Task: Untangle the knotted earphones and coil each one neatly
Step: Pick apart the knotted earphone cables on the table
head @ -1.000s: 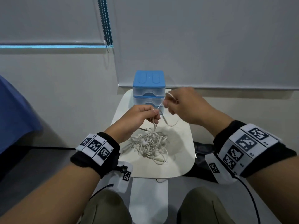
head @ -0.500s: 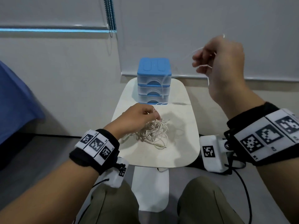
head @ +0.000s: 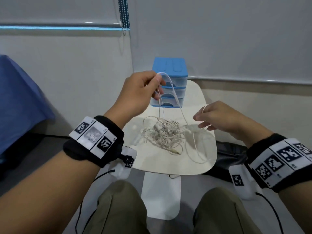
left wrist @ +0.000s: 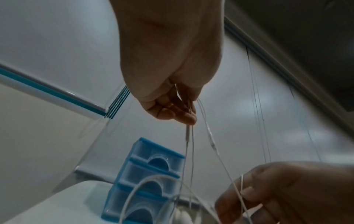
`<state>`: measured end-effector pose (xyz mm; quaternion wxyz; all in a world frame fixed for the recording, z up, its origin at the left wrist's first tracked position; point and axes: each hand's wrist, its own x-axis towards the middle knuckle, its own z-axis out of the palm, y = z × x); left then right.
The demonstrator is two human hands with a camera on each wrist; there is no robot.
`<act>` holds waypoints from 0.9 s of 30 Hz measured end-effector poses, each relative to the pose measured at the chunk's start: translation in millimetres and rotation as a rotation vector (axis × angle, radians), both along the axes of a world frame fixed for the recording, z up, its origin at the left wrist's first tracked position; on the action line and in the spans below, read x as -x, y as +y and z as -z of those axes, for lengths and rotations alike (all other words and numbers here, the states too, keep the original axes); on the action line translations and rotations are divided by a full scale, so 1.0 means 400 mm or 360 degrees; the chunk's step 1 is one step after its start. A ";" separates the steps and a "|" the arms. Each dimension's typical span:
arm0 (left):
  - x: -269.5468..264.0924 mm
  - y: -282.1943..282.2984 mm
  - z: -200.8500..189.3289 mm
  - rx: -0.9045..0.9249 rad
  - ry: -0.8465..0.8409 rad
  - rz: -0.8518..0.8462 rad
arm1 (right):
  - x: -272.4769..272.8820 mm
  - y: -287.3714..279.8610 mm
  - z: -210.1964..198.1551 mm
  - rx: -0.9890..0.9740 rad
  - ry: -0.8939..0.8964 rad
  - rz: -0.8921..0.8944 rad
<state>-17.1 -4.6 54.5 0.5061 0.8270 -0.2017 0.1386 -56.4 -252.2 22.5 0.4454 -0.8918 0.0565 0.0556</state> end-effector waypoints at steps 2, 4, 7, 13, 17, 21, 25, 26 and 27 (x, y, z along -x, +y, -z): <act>-0.006 -0.007 -0.034 0.0069 0.0023 0.0039 | -0.002 0.015 -0.020 -0.0310 0.0004 -0.0023; -0.011 -0.010 -0.067 0.0094 -0.0004 0.0067 | -0.008 0.033 -0.056 -0.0537 -0.0011 -0.0053; -0.015 -0.019 -0.108 0.0060 -0.0068 0.0082 | -0.024 0.068 -0.123 -0.0515 -0.0075 -0.0314; -0.004 -0.043 -0.140 -0.0047 -0.0255 0.0180 | -0.065 0.155 -0.184 0.0037 -0.0488 -0.0534; -0.008 -0.024 -0.079 0.0150 -0.0055 0.0264 | -0.084 0.151 -0.170 0.0064 -0.0673 -0.0502; -0.013 -0.017 0.019 -0.0170 0.0381 0.0447 | -0.078 0.149 -0.174 -0.0183 -0.0763 -0.0485; -0.002 -0.027 0.078 -0.0233 0.0508 0.0436 | -0.078 0.148 -0.195 -0.0343 -0.0932 -0.0370; -0.003 -0.027 0.085 -0.0184 0.0517 0.0422 | -0.083 0.145 -0.198 -0.0343 -0.0986 -0.0306; -0.005 -0.026 0.089 -0.0141 0.0525 0.0418 | -0.090 0.137 -0.198 -0.0349 -0.1039 -0.0216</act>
